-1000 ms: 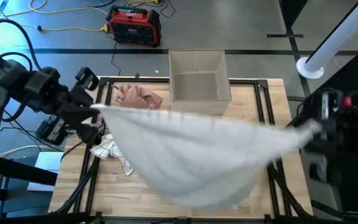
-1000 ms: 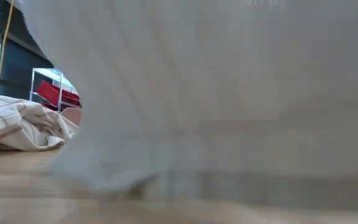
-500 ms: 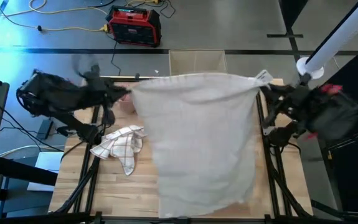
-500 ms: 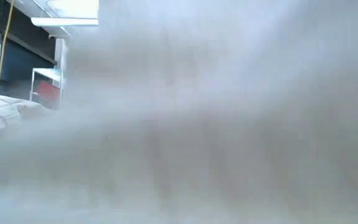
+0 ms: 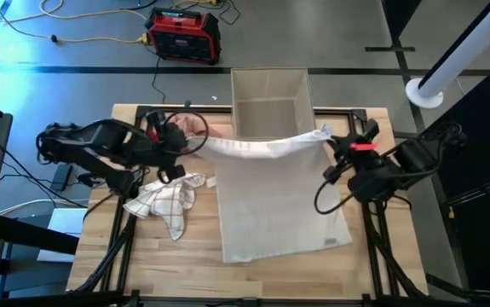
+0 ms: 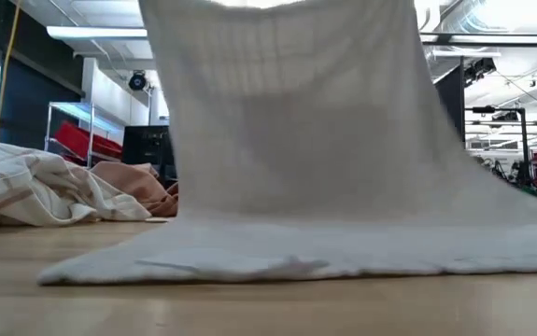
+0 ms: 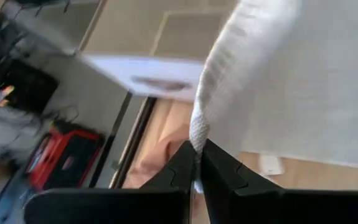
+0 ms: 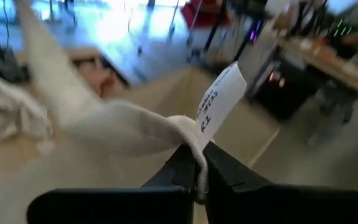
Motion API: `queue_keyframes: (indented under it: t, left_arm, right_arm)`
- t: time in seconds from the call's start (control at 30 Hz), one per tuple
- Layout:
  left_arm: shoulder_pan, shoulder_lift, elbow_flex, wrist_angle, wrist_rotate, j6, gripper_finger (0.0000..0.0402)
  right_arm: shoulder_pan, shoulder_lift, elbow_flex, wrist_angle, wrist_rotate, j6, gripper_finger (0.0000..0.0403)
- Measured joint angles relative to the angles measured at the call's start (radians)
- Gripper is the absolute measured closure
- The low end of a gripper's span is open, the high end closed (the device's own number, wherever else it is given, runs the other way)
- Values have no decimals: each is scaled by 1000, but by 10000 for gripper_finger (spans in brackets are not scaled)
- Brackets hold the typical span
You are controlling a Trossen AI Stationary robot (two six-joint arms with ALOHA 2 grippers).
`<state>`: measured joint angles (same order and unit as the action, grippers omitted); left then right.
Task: Fold towel
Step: Fold the white striped towel
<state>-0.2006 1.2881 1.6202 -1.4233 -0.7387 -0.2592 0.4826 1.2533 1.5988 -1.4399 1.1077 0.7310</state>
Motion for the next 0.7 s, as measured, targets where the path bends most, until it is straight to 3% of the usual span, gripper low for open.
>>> queue_keyframes:
  t: [0.13, 0.33, 0.57, 0.7]
  left_arm:
    - [65, -11, -107, 102, 37, 17, 395]
    - [124, -13, -235, 354, 114, 161, 395]
    - [168, -20, -253, 388, -1, 254, 395]
    - [212, -27, -253, 438, 29, 295, 395]
  right_arm:
    - [-13, -48, -81, -33, -16, 40, 403]
    - [-21, -147, -174, -45, 30, 51, 403]
    - [-27, -270, -240, -32, 77, 55, 403]
    - [-27, -333, -276, -27, 55, 106, 403]
